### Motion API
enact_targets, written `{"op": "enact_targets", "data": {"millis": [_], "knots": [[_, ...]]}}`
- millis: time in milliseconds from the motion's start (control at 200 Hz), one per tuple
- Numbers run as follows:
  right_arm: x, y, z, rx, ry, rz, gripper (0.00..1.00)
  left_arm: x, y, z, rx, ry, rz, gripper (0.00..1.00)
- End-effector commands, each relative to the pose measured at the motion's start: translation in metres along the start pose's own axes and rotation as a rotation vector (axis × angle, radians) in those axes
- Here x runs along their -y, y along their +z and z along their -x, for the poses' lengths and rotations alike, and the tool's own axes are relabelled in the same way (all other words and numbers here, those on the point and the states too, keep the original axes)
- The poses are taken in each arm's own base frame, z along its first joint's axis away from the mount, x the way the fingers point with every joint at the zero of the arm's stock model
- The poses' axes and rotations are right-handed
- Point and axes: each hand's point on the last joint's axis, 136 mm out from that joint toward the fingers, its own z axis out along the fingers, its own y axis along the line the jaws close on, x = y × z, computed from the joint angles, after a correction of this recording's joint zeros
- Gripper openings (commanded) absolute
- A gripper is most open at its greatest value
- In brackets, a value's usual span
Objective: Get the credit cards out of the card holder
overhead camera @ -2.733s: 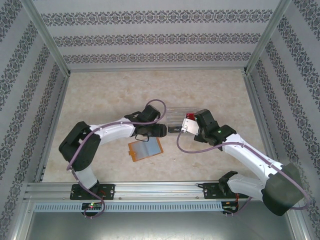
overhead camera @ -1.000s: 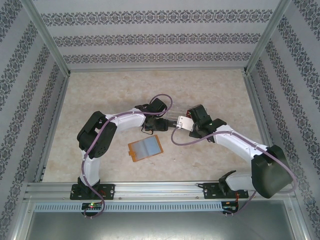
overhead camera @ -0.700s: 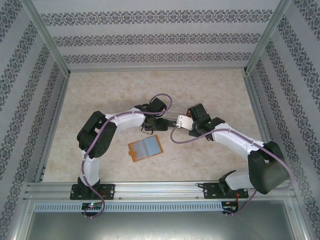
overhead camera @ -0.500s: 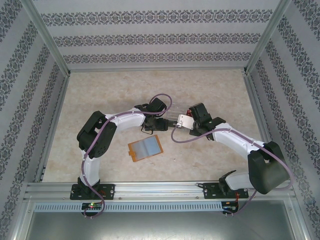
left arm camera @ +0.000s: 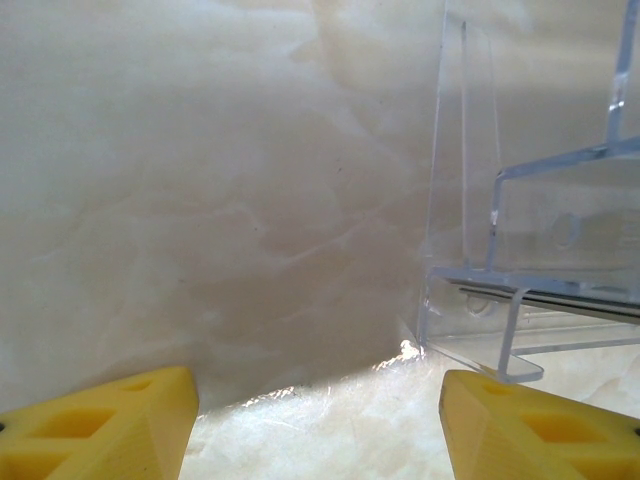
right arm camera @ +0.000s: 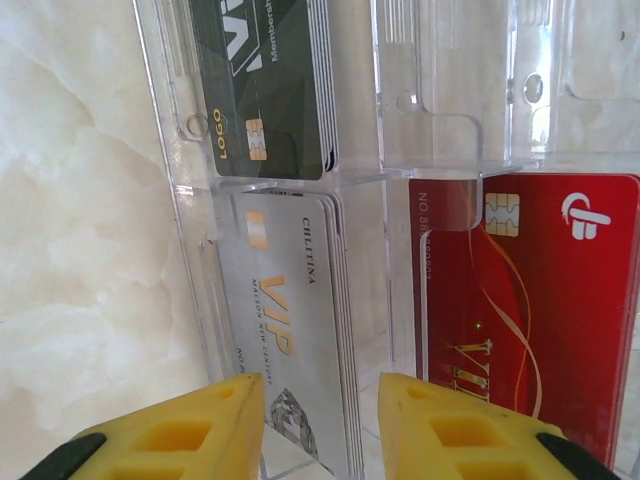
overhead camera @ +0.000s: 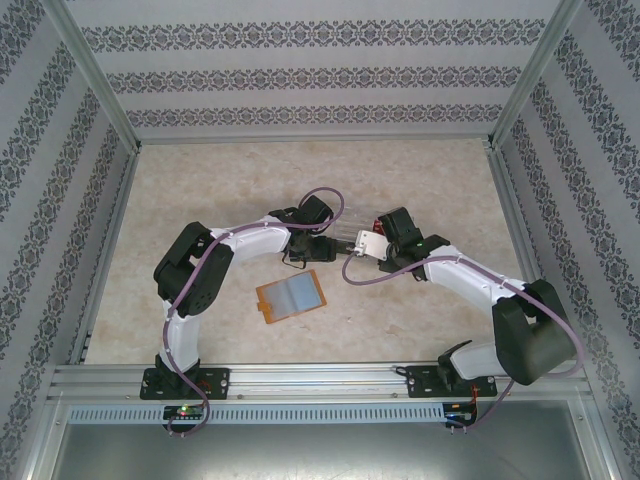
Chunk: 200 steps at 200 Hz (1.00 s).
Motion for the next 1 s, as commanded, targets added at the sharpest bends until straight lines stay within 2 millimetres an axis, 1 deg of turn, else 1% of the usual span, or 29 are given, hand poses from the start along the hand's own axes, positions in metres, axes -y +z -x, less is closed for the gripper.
{"op": "enact_targets", "data": {"millis": [0, 80, 135, 210, 275, 395, 460, 535, 610, 625, 699, 739, 769, 784, 864, 889, 939, 994], "knots": [[0.012, -0.006, 0.008, 0.018, 0.036, -0.015, 0.36, -0.015, 0.009, 0.005, 0.006, 0.002, 0.030, 0.68], [0.017, -0.010, 0.009, 0.023, 0.051, -0.036, 0.37, -0.014, 0.008, 0.007, 0.009, 0.001, 0.028, 0.68], [0.023, -0.014, 0.010, 0.028, 0.071, -0.058, 0.38, -0.013, 0.006, 0.008, 0.011, 0.003, 0.025, 0.69], [0.031, -0.024, 0.012, 0.040, 0.127, -0.087, 0.41, -0.010, -0.003, 0.012, 0.032, 0.002, 0.014, 0.72], [0.037, -0.034, 0.014, 0.056, 0.186, -0.113, 0.45, -0.007, -0.013, 0.017, 0.056, 0.004, 0.004, 0.76], [0.048, -0.052, 0.016, 0.088, 0.346, -0.154, 0.47, 0.002, -0.040, 0.025, 0.100, 0.009, -0.025, 0.81], [0.055, -0.062, 0.018, 0.119, 0.455, -0.175, 0.55, 0.005, -0.059, 0.029, 0.130, 0.015, -0.039, 0.86], [0.064, -0.073, 0.020, 0.162, 0.587, -0.204, 0.60, 0.004, -0.081, 0.029, 0.167, 0.019, -0.042, 0.92], [0.069, -0.082, 0.021, 0.211, 0.708, -0.221, 0.70, -0.002, -0.104, 0.029, 0.209, 0.018, -0.026, 1.00], [0.070, -0.083, 0.021, 0.220, 0.732, -0.227, 0.72, -0.004, -0.109, 0.029, 0.219, 0.018, -0.021, 1.00], [0.075, -0.090, 0.019, 0.268, 0.852, -0.252, 0.81, -0.018, -0.132, 0.027, 0.266, 0.006, 0.022, 1.00], [0.076, -0.092, 0.016, 0.287, 0.908, -0.268, 0.85, -0.030, -0.144, 0.025, 0.291, -0.012, 0.060, 1.00], [0.078, -0.093, 0.012, 0.296, 0.951, -0.287, 0.95, -0.041, -0.153, 0.024, 0.312, -0.031, 0.094, 1.00], [0.078, -0.093, 0.010, 0.300, 0.971, -0.297, 0.98, -0.047, -0.158, 0.023, 0.325, -0.041, 0.111, 0.99], [0.078, -0.092, -0.004, 0.310, 1.051, -0.338, 0.98, -0.084, -0.182, 0.020, 0.402, -0.094, 0.218, 1.00], [0.079, -0.091, -0.010, 0.307, 1.072, -0.359, 0.98, -0.098, -0.187, 0.018, 0.429, -0.110, 0.264, 1.00], [0.082, -0.090, -0.025, 0.293, 1.125, -0.419, 0.98, -0.124, -0.202, 0.014, 0.490, -0.145, 0.338, 1.00], [0.086, -0.090, -0.045, 0.279, 1.190, -0.481, 0.98, -0.154, -0.213, 0.008, 0.532, -0.174, 0.421, 1.00]]}}
